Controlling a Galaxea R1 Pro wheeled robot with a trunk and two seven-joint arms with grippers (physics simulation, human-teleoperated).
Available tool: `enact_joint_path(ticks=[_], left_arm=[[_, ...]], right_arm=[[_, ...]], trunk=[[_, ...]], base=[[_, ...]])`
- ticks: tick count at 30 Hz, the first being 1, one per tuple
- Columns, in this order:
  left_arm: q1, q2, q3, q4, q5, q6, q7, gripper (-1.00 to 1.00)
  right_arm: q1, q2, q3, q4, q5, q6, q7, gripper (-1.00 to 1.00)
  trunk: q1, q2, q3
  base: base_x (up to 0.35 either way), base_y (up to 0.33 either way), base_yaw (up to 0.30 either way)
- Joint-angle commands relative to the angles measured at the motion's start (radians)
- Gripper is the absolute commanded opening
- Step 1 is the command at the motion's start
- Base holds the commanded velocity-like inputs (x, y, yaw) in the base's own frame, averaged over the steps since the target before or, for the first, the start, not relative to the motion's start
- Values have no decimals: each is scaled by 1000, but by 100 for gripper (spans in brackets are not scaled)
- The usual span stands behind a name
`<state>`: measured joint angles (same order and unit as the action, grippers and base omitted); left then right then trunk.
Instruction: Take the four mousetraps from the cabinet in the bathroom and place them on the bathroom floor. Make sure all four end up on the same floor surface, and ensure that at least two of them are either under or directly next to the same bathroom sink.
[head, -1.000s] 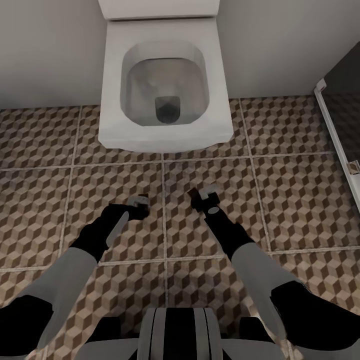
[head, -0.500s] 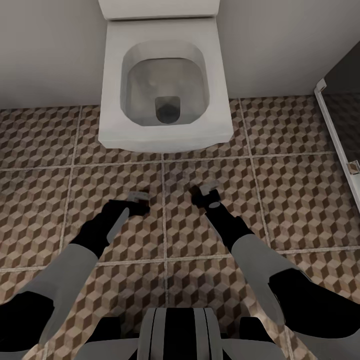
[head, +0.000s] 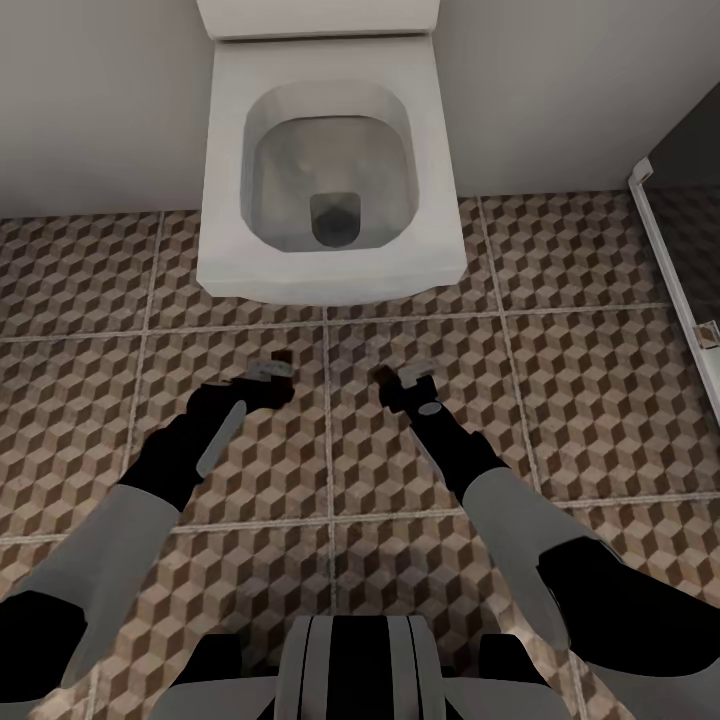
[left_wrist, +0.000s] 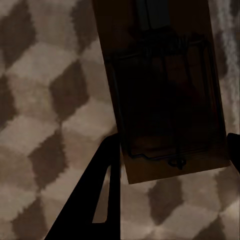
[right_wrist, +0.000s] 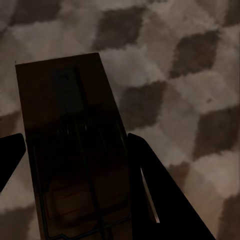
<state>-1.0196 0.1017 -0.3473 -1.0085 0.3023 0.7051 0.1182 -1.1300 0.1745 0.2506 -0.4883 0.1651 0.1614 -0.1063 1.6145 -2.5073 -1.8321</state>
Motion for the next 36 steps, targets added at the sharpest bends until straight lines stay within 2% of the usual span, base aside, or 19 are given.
enact_joint_path(ticks=[1,12,20,23,27,36], left_arm=[[-1,3,-4,-1,9,4,9,-100],[-1,6,-6,50,9,3,9,-100],[-1,6,-7,57,9,-7,9,-100],[-1,6,-7,90,9,-41,9,-100],[-1,5,-6,161,9,-119,9,-100],[-1,4,-5,212,10,-143,9,-100]], right_arm=[[0,0,4,-5,8,8,-6,-100],[1,0,4,-22,9,7,-6,-100],[1,0,4,-22,8,7,-6,-100],[1,0,4,-22,8,9,-6,-100],[1,0,4,-22,8,9,-6,-100],[1,0,6,-22,8,10,-6,-100]], trunk=[[0,0,0],[0,0,0],[0,0,0],[0,0,0],[0,0,0],[0,0,0]], base=[[0,0,0],[129,0,0],[26,0,0],[2,0,0],[0,0,0],[0,0,0]])
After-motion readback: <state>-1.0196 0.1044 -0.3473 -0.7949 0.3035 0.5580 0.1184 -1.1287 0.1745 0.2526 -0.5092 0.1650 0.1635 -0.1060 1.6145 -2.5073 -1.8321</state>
